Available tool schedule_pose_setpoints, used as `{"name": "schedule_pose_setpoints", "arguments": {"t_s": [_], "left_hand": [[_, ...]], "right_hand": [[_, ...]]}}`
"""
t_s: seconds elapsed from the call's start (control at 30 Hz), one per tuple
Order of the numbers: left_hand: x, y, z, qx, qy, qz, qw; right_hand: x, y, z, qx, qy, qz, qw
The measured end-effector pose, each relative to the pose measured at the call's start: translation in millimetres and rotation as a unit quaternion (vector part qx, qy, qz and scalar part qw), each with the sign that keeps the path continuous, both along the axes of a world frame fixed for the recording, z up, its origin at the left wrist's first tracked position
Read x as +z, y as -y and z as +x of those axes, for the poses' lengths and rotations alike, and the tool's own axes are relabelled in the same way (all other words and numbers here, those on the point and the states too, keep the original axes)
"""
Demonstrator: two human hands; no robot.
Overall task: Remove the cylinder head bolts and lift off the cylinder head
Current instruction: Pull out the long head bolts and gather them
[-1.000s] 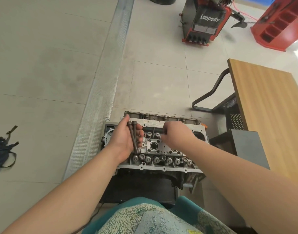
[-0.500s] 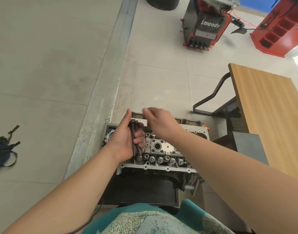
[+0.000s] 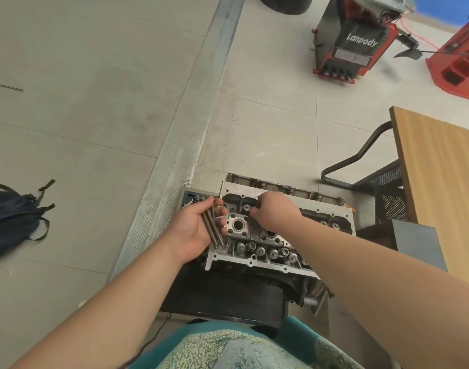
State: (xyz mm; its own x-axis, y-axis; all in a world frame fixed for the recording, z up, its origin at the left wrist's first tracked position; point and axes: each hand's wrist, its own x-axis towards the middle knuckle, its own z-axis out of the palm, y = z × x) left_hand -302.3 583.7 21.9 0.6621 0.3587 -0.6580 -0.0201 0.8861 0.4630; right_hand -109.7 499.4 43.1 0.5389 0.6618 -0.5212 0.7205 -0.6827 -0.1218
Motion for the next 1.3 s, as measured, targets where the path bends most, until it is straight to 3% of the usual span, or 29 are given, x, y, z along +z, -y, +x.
{"name": "schedule_pose_setpoints", "arguments": {"t_s": [0.13,0.23,0.33,0.47,0.6,0.73,0.8,0.9,1.0,1.1,1.17,1.3], "left_hand": [[-0.4,-3.8,2.4,-0.002,-0.015,0.036,0.999],[0.6,-4.9,9.6,-0.012,-0.026,0.075,0.997],[6.2,-1.1,21.2,-0.033,0.002,0.073,0.997],[15.5,3.4,29.3,-0.080,0.046,0.061,0.994],[7.4,-2.6,21.8,-0.036,-0.026,0.024,0.999],[0.3,-6.2,2.0,-0.038,-0.018,0.031,0.999],[-1.7,-6.6,-7.7,-0.032,-0.014,0.037,0.999],[-3.5,-6.1,-21.0,-0.008,0.003,0.035,0.999],[-3.5,-4.3,-30.1,0.018,-0.003,0.043,0.999],[-4.5,-0.3,-34.6,0.030,-0.009,0.064,0.997],[-4.8,2.0,-36.3,0.037,0.000,0.054,0.998],[-6.3,3.2,-37.8,0.055,0.028,0.018,0.998]], "right_hand": [[31.8,0.6,-7.3,-0.001,-0.007,0.048,0.999],[66.4,3.7,-11.0,0.001,-0.004,0.157,0.988],[90.2,-7.7,-11.8,-0.040,-0.123,0.209,0.969],[81.7,-22.1,-24.0,-0.023,-0.180,0.193,0.964],[51.5,-22.5,-30.7,0.044,-0.124,0.196,0.972],[23.8,-19.1,-40.9,-0.055,-0.274,0.235,0.931],[11.5,-21.0,-42.3,-0.086,-0.215,0.223,0.947],[-0.1,-25.5,-41.1,-0.014,-0.056,0.095,0.994],[-5.5,-33.6,-45.1,0.042,0.026,0.040,0.998],[-8.9,-44.4,-54.7,0.078,0.029,0.005,0.997],[-7.9,-49.0,-58.0,0.048,-0.005,0.006,0.999],[3.6,-44.9,-56.3,-0.033,-0.087,0.085,0.992]]}}
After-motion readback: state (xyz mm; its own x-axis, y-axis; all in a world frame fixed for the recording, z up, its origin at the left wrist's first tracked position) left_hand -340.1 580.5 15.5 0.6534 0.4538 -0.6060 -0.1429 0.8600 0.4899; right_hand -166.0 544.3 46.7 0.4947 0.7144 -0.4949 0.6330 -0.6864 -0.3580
